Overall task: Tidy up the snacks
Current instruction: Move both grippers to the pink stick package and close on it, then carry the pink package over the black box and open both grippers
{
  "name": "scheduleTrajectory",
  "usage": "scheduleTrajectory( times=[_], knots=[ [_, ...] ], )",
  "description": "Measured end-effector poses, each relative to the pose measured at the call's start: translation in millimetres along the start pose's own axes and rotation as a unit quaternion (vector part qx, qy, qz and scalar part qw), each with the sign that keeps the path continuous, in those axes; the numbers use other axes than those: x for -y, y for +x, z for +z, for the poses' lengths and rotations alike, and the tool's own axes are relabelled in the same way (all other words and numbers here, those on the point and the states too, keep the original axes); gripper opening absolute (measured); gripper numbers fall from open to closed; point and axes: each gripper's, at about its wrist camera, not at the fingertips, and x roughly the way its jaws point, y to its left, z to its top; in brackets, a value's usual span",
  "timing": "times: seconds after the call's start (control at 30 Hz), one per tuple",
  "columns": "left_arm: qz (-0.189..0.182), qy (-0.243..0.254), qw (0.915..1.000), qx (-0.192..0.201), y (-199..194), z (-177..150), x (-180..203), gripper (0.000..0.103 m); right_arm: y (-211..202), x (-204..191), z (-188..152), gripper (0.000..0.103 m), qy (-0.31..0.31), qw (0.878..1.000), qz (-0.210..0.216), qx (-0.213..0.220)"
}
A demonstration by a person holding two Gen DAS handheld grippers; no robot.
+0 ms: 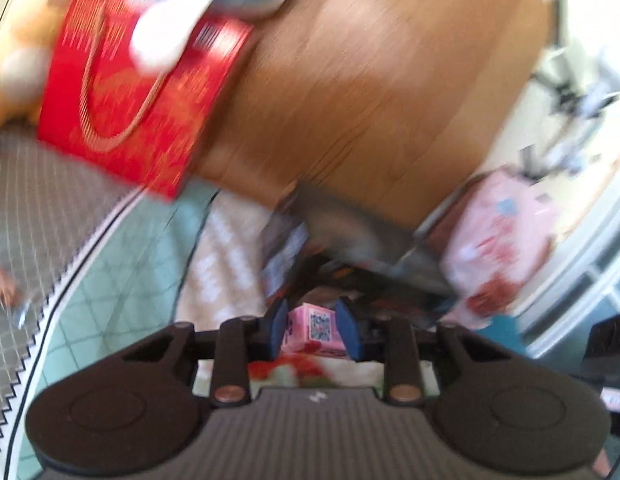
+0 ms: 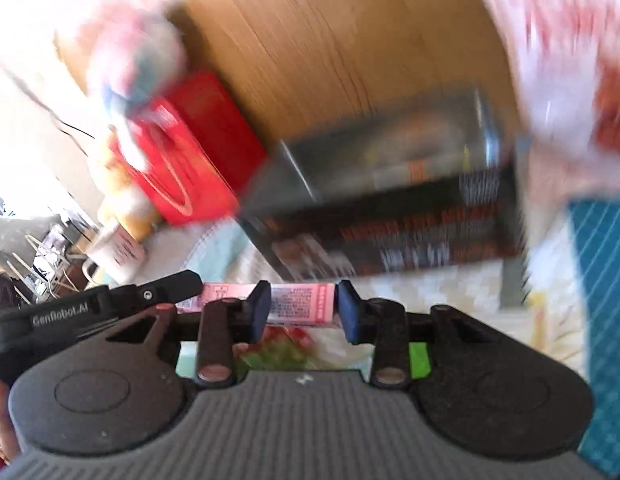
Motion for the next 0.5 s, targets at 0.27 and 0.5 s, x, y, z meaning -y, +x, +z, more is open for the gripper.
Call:
scheduleTrajectory(
  times=[0.27,0.5],
  knots=[
    [-0.031,0.048,0.9981,0.022,-61.1,-68.3,22.6,0.031,-91.3,-36.7,-66.4,0.039,-0.098,0.991,-0.018,0.092],
    [-0.004,0.032,0.9988,-0.038,-61.5,-117.5,1.3,0.031,-82.6,-34.3,-134.4,0.039,-0.103,0.994,-0.019,0.022]
  ],
)
